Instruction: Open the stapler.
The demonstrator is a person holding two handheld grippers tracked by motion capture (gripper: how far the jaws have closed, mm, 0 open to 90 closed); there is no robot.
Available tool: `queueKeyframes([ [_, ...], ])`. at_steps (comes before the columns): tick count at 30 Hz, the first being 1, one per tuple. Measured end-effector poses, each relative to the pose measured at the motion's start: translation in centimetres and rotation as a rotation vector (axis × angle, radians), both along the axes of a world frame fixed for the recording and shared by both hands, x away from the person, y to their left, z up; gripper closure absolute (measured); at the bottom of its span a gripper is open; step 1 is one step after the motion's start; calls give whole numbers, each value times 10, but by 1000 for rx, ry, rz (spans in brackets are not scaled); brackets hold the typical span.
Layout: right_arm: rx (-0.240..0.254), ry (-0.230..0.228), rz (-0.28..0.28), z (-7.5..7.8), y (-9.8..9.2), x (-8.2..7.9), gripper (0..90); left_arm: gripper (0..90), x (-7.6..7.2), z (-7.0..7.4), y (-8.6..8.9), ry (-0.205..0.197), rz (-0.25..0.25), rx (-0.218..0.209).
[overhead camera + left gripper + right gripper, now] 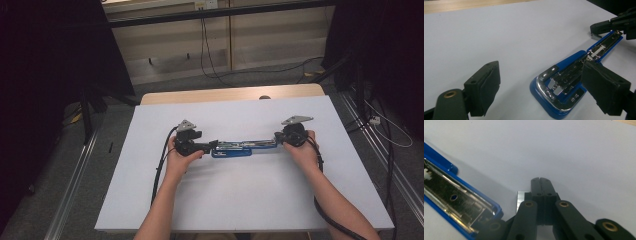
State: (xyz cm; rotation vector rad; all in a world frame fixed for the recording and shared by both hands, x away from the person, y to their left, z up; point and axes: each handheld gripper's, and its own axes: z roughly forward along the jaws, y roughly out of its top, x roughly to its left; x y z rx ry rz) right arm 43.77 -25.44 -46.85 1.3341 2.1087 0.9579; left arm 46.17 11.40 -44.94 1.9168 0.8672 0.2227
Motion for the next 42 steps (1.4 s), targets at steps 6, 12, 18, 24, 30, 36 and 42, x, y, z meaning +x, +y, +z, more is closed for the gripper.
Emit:
queueKeyframes([
  [6, 0, -7, -12, 0, -4, 3, 900, 162, 1, 0, 1, 3, 4, 4],
  [12, 21, -7, -12, 1, -15, -13, 880, 162, 0, 2, 3, 0, 8, 6],
  [18, 42, 14, 19, 2, -21, -29, 900, 162, -1, 3, 3, -1, 14, 4],
  [24, 55, 30, 36, 1, -14, -31, 900, 162, -1, 2, 1, 0, 9, 12],
  [30, 53, 22, 33, 0, -8, -19, 900, 162, 0, 2, 2, 1, 7, 9],
  [36, 53, 22, 31, 0, -8, -8, 900, 162, 1, 1, 3, 5, 10, 16],
  [42, 61, 4, 69, 2, -18, -12, 821, 162, 1, 1, 5, 9, 17, 19],
])
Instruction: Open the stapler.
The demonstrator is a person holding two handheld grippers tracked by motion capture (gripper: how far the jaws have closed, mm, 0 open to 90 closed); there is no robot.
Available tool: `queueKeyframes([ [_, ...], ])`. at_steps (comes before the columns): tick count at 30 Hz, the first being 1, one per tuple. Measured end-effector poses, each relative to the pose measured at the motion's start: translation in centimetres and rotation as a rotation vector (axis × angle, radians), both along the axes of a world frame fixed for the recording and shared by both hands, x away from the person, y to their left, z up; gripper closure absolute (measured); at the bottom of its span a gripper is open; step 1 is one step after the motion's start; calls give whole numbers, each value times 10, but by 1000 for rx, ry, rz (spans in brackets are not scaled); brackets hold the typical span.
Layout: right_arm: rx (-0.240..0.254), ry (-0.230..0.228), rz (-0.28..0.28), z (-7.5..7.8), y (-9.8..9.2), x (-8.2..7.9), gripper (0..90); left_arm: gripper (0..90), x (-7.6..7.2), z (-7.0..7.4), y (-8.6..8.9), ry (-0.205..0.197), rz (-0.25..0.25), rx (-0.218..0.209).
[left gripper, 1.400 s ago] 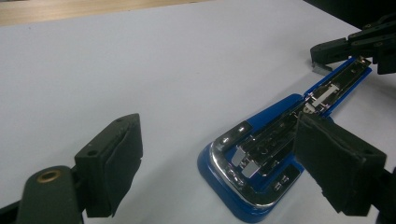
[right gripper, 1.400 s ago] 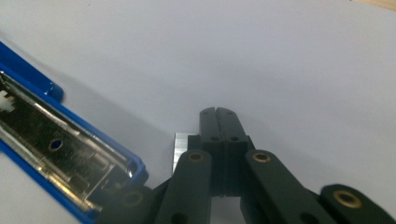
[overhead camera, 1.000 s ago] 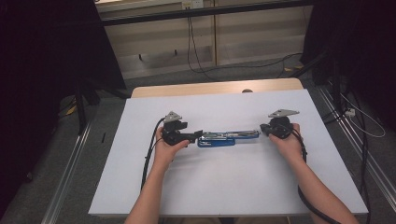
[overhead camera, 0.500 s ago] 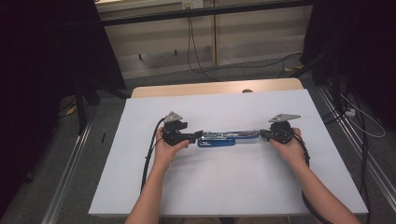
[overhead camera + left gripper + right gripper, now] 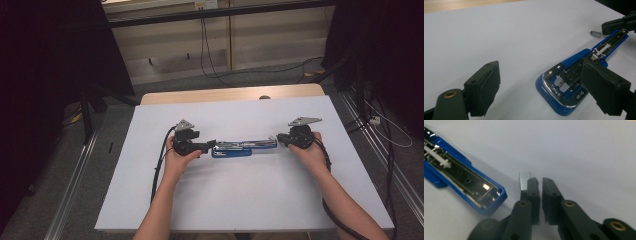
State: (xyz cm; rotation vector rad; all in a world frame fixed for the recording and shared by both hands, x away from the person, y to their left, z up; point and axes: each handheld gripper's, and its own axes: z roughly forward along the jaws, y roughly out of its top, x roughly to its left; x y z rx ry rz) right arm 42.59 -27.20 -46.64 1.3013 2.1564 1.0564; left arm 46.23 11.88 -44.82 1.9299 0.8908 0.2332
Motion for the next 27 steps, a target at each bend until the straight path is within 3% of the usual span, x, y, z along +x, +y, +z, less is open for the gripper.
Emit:
queueKeyframes([
  [8, -62, -16, 97, -1, -6, -6, 651, 162, 0, -2, -2, 9, -7, 24],
  [17, -38, 1, 138, -3, -2, 7, 622, 162, 1, -5, -3, 14, -6, 38],
  [23, -31, 3, 165, -3, 2, 15, 665, 162, 2, -6, -2, 17, -1, 32],
  [27, -20, 10, 174, -3, 4, 18, 764, 162, 2, -5, -2, 16, 1, 28],
])
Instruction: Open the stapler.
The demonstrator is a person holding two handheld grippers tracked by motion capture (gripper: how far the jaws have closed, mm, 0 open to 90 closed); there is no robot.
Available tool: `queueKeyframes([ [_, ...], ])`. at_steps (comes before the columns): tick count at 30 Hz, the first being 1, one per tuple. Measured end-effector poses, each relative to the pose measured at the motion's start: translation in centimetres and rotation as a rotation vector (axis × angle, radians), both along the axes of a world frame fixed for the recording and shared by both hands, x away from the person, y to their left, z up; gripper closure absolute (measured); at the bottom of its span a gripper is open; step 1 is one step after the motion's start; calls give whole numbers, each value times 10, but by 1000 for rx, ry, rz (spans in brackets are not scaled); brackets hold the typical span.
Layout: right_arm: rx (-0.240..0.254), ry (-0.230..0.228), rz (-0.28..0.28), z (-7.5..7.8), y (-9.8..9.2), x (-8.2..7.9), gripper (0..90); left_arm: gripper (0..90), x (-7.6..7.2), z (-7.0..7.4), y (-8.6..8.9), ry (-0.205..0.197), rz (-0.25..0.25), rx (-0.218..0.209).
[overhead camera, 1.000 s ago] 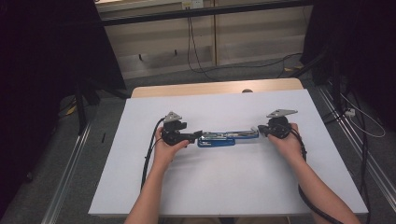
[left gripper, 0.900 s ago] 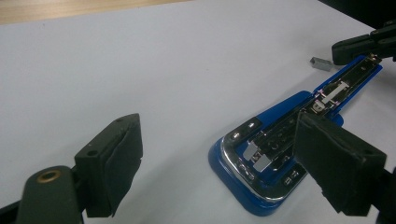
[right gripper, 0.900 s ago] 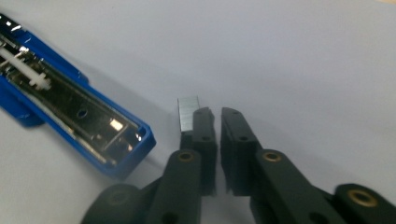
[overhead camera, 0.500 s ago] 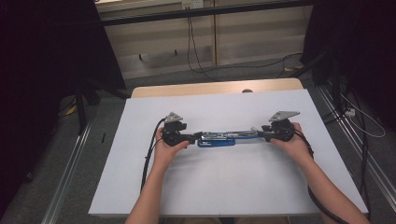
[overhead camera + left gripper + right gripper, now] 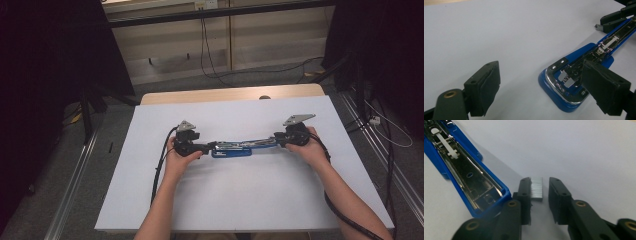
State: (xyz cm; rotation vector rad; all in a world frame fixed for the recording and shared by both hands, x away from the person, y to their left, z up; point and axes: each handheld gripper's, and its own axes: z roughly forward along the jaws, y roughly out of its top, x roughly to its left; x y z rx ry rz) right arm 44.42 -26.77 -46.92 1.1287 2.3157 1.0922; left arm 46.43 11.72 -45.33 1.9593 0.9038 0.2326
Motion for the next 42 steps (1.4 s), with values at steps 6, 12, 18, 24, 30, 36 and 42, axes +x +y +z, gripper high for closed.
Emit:
queueKeyframes([
  [6, 15, 9, -14, 0, -1, -1, 790, 162, 0, 1, 2, -2, 1, 1],
  [12, 27, 18, -32, 1, -10, -5, 791, 158, 0, 2, 3, -2, 3, 3],
  [18, -23, 24, -34, 4, -17, -14, 789, 153, -1, 4, 4, 1, 1, 5],
  [24, 24, 26, -38, 0, -18, -13, 703, 152, -2, 5, 2, -8, -2, 0],
  [30, 12, 36, -29, 2, -19, -8, 790, 143, -3, 4, 3, 10, -15, 15],
  [36, 16, 40, -28, 3, -21, -8, 791, 124, -7, 10, 7, 20, -29, 44],
  [42, 36, 23, -32, 16, -26, -12, 791, 95, -15, 20, 14, 8, -30, 51],
])
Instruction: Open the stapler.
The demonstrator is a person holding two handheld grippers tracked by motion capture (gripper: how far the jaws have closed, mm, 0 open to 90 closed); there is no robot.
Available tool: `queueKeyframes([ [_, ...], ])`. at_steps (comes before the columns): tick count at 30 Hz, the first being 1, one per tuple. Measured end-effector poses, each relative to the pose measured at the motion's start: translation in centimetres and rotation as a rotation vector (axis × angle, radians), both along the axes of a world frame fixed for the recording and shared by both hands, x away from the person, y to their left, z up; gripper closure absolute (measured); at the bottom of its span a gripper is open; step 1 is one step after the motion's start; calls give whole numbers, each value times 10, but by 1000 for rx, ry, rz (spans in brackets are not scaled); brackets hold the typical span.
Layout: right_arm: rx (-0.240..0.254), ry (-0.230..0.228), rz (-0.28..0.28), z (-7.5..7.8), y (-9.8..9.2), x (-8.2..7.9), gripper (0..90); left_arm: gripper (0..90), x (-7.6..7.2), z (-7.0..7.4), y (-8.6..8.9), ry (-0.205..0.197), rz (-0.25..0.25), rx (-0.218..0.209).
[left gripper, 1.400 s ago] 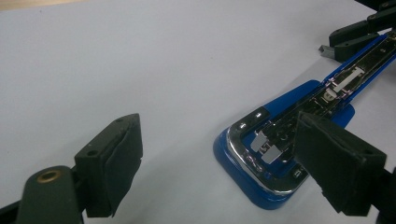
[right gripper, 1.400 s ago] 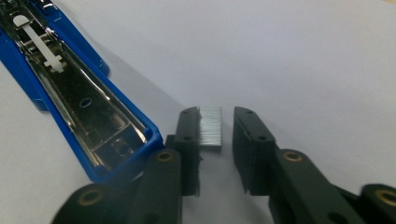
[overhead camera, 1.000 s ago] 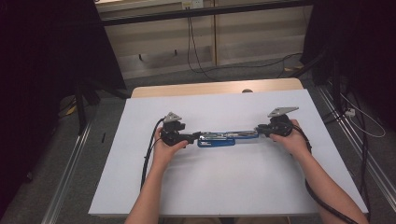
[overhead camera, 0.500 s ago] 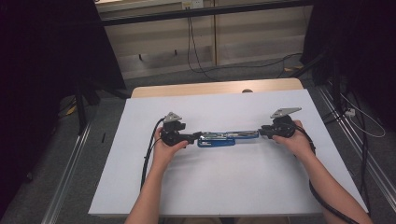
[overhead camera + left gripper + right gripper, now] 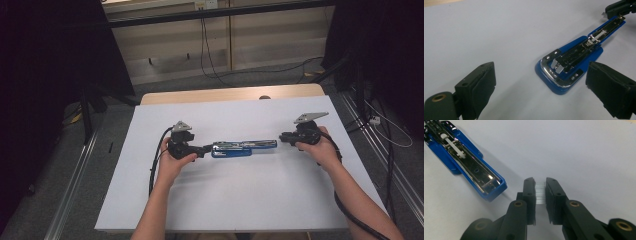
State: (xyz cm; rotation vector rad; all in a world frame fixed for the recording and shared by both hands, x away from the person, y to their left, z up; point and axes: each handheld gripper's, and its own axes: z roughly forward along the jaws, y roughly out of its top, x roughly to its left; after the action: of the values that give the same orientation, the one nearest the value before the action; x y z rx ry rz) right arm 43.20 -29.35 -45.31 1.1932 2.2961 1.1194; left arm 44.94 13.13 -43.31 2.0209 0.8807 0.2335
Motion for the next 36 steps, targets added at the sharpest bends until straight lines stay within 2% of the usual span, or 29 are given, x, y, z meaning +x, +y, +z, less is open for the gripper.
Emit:
queueKeyframes([
  [4, 9, -23, 8, 15, -4, -4, 791, 86, -6, 6, 4, -18, -1, -24],
  [10, 12, -55, 18, 40, -6, -9, 791, 61, -17, 11, 11, -39, -19, -37],
  [12, 15, -64, 20, 47, -6, -11, 791, 61, -20, 12, 15, -34, -26, -55],
  [17, 26, -85, 39, 60, 0, -14, 791, 52, -25, 14, 19, -39, -26, -54],
  [26, 29, -97, 88, 67, 18, -13, 791, 48, -34, 14, 30, -40, -13, -65],
  [28, 24, -99, 100, 68, 23, -11, 791, 49, -35, 14, 33, -47, -11, -49],
  [36, 31, -103, 133, 69, 40, -6, 791, 49, -42, 15, 43, -62, -10, -43],
])
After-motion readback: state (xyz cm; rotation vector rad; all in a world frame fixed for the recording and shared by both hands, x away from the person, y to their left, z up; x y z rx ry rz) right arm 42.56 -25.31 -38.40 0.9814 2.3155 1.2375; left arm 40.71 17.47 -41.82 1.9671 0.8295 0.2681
